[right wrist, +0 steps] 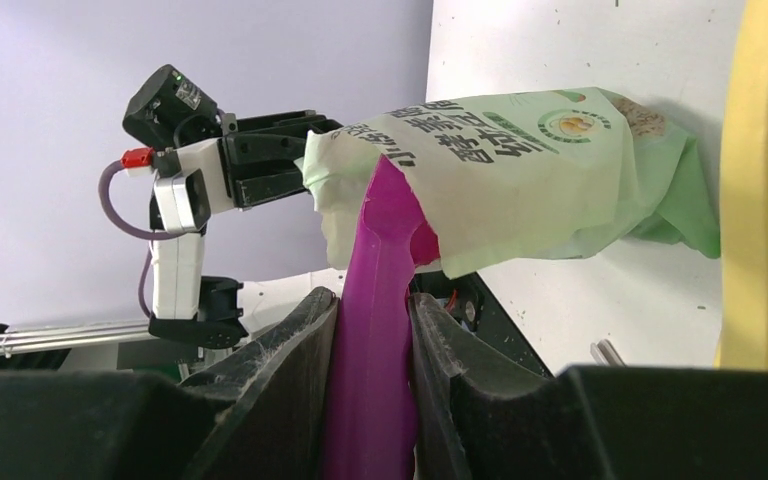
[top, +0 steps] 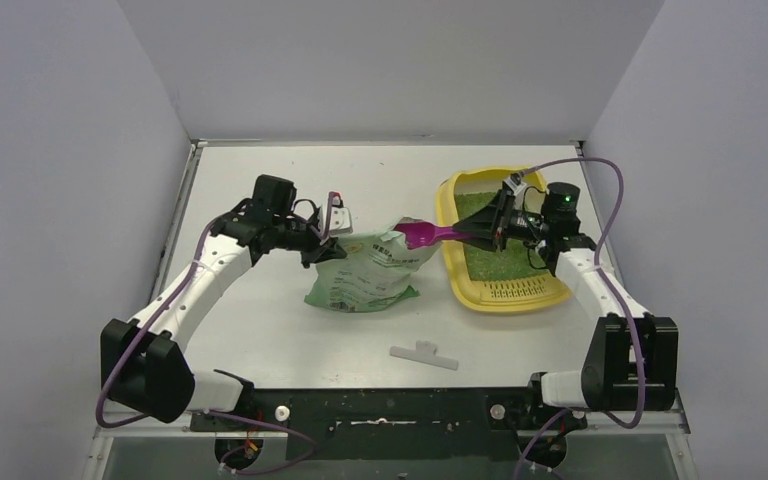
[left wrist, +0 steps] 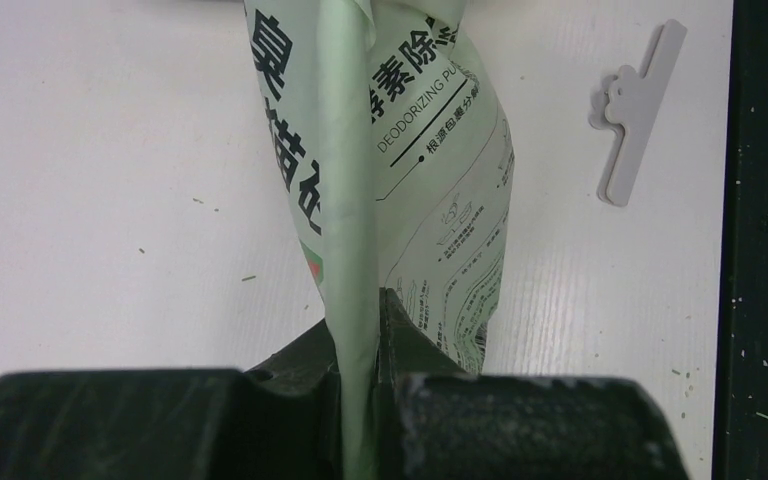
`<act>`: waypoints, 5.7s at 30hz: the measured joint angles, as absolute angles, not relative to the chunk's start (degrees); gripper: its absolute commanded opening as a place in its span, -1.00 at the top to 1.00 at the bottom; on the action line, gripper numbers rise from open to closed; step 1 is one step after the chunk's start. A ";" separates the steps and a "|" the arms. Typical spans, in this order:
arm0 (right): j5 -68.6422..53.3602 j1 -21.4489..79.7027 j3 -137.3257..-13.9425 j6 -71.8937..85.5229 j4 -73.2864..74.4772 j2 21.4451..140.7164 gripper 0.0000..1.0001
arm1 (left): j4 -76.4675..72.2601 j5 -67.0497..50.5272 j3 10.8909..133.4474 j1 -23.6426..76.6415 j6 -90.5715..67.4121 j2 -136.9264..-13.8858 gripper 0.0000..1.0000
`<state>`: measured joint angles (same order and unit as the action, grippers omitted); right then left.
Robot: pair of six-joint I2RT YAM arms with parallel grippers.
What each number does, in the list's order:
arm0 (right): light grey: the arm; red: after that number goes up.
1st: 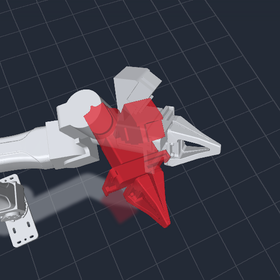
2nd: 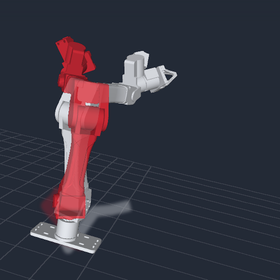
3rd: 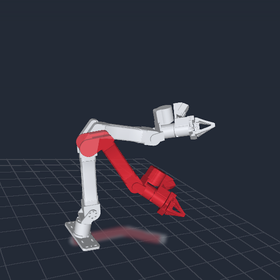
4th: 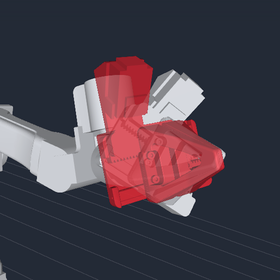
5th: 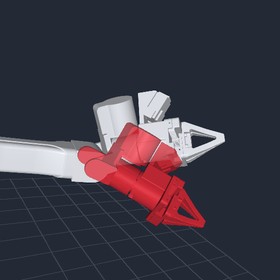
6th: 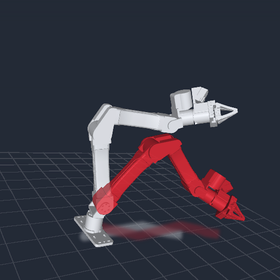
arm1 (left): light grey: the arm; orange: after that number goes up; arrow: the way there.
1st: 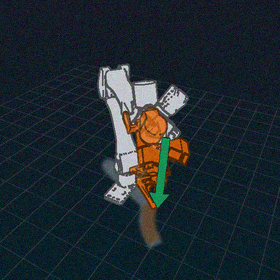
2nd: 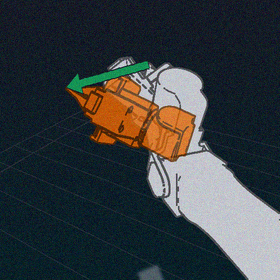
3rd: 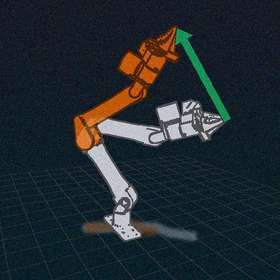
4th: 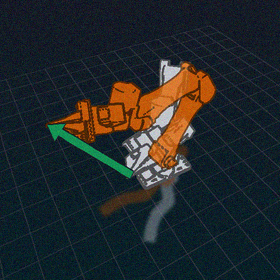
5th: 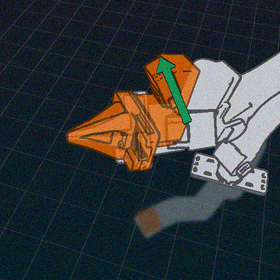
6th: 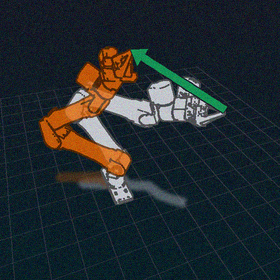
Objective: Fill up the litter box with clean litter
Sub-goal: 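Scoop the cat litter from the cat litter bag, then pour the cat litter into the litter box, then scoop the cat litter from the cat litter bag.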
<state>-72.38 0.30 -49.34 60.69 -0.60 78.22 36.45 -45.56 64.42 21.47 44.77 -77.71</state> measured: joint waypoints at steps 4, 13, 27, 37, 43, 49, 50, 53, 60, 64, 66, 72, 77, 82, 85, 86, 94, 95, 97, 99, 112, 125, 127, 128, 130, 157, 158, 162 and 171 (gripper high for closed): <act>-73.76 -2.09 -46.30 62.96 -3.20 75.83 1.00 | 36.14 -46.22 64.01 21.26 44.62 -77.36 1.00; -75.33 -4.19 -38.61 76.03 -19.81 73.80 1.00 | 36.10 -46.98 63.46 21.21 44.18 -76.64 1.00; -75.90 -5.30 -29.69 109.40 -67.83 83.92 1.00 | 36.07 -47.00 63.22 20.78 43.86 -76.14 1.00; -69.65 0.16 -42.59 71.20 -12.69 76.03 1.00 | 35.97 -47.05 63.11 20.80 43.70 -76.07 1.00; -70.94 -3.73 -45.98 58.08 4.10 71.26 1.00 | 35.62 -47.55 63.09 20.88 43.70 -76.07 1.00; -72.88 -5.04 -39.51 63.59 -1.04 68.27 1.00 | 35.38 -47.70 62.48 21.32 43.70 -75.77 1.00; -72.88 -5.19 -38.26 65.39 -2.94 67.66 1.00 | 35.31 -47.77 62.37 21.32 43.70 -75.66 1.00; -72.73 -5.45 -36.23 69.34 -6.44 66.00 1.00 | 35.09 -48.01 62.22 21.30 43.70 -75.59 1.00; -71.20 -6.04 -35.83 74.28 -9.10 61.39 1.00 | 32.75 -48.31 61.23 21.12 42.15 -75.64 1.00; -70.08 -6.42 -35.83 74.24 -7.94 60.10 1.00 | 32.40 -48.82 61.47 20.93 41.85 -76.38 1.00; -69.65 -6.79 -35.88 72.53 -5.04 59.20 1.00 | 33.89 -48.88 62.76 20.95 42.28 -76.86 1.00; -69.54 -9.72 -35.81 70.13 -0.78 55.83 1.00 | 32.86 -48.82 61.30 20.93 41.32 -75.13 1.00; -70.41 -11.25 -35.81 70.30 -0.75 55.68 1.00 | 32.16 -48.62 58.98 20.88 41.10 -72.44 1.00; -70.81 -12.58 -35.81 70.57 -0.30 54.19 1.00 | 31.97 -48.40 58.74 20.88 41.10 -72.14 1.00; -71.46 -14.04 -35.81 71.05 -0.16 52.23 1.00 | 31.90 -48.34 58.74 20.88 41.12 -72.14 1.00; -71.77 -14.70 -35.81 71.16 -0.16 51.66 1.00 | 31.90 -48.31 58.74 20.88 41.12 -72.14 1.00; -73.63 -19.05 -35.81 70.13 2.15 50.87 1.00 | 31.86 -48.27 58.74 20.88 41.10 -72.14 1.00; -73.73 -19.51 -35.83 69.82 2.72 50.87 1.00 | 31.86 -48.25 58.74 20.88 41.10 -72.14 1.00; -73.91 -20.60 -35.97 69.41 3.84 50.87 1.00 | 31.81 -48.21 58.74 20.88 40.97 -72.14 1.00; -73.87 -22.26 -36.38 68.84 4.91 50.89 1.00 | 31.57 -48.05 58.72 20.91 40.73 -72.14 1.00; -67.33 -31.99 -42.98 64.64 9.37 57.67 1.00 | 30.02 -44.29 57.45 23.88 39.64 -70.65 1.00; -46.54 -30.50 -51.24 53.54 20.97 68.14 1.00 | 30.63 -41.01 57.12 26.30 39.90 -69.21 1.00; -43.07 -28.32 -53.06 52.53 22.13 69.91 1.00 | 30.81 -40.56 57.10 26.57 40.05 -68.95 1.00; -41.28 -26.65 -54.24 52.03 22.72 70.98 1.00 | 30.94 -40.38 57.08 26.61 40.14 -68.77 1.00; -37.85 -23.24 -56.86 51.33 23.90 73.03 1.00 | 31.09 -40.16 56.84 26.65 40.21 -68.42 1.00; -22.28 -18.39 -63.22 35.11 56.80 50.98 1.00 | 31.92 -39.97 56.80 27.31 41.21 -68.05 1.00; -23.42 -18.39 -64.40 34.13 59.20 50.89 1.00 | 31.97 -40.12 56.80 27.31 41.25 -68.05 1.00; -29.93 -18.37 -74.50 29.74 66.83 54.74 1.00 | 32.53 -41.12 56.82 27.31 41.54 -68.05 1.00; -45.08 -17.41 -87.70 26.28 71.90 58.46 1.00 | 33.58 -42.28 56.93 27.31 42.70 -68.05 1.00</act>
<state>-45.08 -17.41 -87.70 26.28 71.90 58.46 33.58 -42.28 56.93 27.31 42.70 -68.05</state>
